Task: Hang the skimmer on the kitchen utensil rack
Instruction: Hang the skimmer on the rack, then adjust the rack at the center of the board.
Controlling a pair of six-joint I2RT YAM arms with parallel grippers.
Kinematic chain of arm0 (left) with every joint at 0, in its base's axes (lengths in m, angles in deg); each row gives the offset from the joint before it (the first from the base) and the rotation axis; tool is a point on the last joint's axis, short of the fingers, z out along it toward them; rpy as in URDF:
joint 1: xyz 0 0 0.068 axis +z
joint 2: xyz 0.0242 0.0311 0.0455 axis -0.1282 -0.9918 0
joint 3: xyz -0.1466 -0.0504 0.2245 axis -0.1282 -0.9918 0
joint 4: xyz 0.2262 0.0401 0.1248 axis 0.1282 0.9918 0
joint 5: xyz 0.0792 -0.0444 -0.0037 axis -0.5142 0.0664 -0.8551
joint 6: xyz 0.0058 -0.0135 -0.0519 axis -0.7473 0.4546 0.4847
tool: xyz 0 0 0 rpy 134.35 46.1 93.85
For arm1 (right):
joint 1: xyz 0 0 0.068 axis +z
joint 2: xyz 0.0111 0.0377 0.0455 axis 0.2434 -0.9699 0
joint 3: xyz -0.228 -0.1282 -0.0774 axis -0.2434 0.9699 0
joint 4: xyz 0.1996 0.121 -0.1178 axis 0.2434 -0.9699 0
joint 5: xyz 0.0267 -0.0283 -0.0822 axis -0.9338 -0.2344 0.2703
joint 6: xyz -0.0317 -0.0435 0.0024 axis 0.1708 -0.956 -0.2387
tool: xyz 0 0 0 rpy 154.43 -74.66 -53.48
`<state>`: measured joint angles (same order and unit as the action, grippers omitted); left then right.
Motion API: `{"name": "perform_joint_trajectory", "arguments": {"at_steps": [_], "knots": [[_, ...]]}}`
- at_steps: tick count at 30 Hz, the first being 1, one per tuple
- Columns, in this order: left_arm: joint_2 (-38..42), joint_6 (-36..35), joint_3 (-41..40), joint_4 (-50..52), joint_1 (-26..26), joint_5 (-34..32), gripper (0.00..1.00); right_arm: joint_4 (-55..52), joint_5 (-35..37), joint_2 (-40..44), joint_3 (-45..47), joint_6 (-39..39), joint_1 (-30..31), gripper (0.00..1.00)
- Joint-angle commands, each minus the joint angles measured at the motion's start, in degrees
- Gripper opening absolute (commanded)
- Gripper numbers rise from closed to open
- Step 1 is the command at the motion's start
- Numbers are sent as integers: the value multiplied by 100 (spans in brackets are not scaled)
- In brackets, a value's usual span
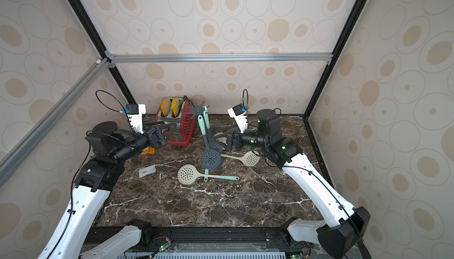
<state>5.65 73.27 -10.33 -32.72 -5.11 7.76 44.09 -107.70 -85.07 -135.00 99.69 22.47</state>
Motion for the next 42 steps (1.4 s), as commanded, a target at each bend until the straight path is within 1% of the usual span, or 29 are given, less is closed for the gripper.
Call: {"name": "perform_joint_trajectory", "arguments": {"at_steps": [1, 2, 4, 7, 10, 13, 16, 19, 23, 28, 31, 36, 39, 42], "knots": [[124, 109, -599, -1046, 31, -327, 83, -1101, 1387, 315, 209, -936, -8, 100], [148, 182, -869, -1374, 32, -298, 83, -1301, 1638, 451, 229, -1042, -10, 100], [187, 182, -1432, -2154, 33, -76, 82, -1590, 1902, 701, 327, -1210, -9, 100], [138, 85, -2124, -3103, 30, 21, 81, -1645, 1985, 1139, 640, -1237, -9, 100], [-135, -253, -2434, -3635, 32, 180, 77, -1587, 1846, 1447, 880, -1174, -9, 100], [-578, -571, -2514, -4198, 21, 541, 74, -1575, 1328, 1600, 983, -1314, -9, 100], [-1132, -699, -2468, -4788, -17, 971, 73, -1499, 1037, 1659, 1059, -1301, -8, 100], [-1679, -999, -2259, -4924, -136, 1352, 67, -1620, 933, 1617, 1019, -1367, -9, 100], [-2297, -1385, -2044, -5013, -362, 1515, 65, -1805, 885, 1537, 940, -1568, -17, 100], [-3107, -1285, -1720, -5544, -474, 1763, 61, -1983, 1056, 1499, 846, -1826, -17, 100], [-3387, -1336, -1572, -5581, -524, 1837, 59, -2068, 1170, 1508, 840, -1905, -17, 100], [-3635, -1519, -1404, -5469, -526, 1879, 58, -2130, 1212, 1577, 944, -1913, -18, 100], [-3809, -1675, -1224, -5307, -524, 1990, 54, -2167, 1177, 1589, 971, -1903, -17, 100], [-4020, -1744, -995, -5208, -528, 2289, 49, -2176, 1142, 1598, 1000, -1875, -17, 100]]}}
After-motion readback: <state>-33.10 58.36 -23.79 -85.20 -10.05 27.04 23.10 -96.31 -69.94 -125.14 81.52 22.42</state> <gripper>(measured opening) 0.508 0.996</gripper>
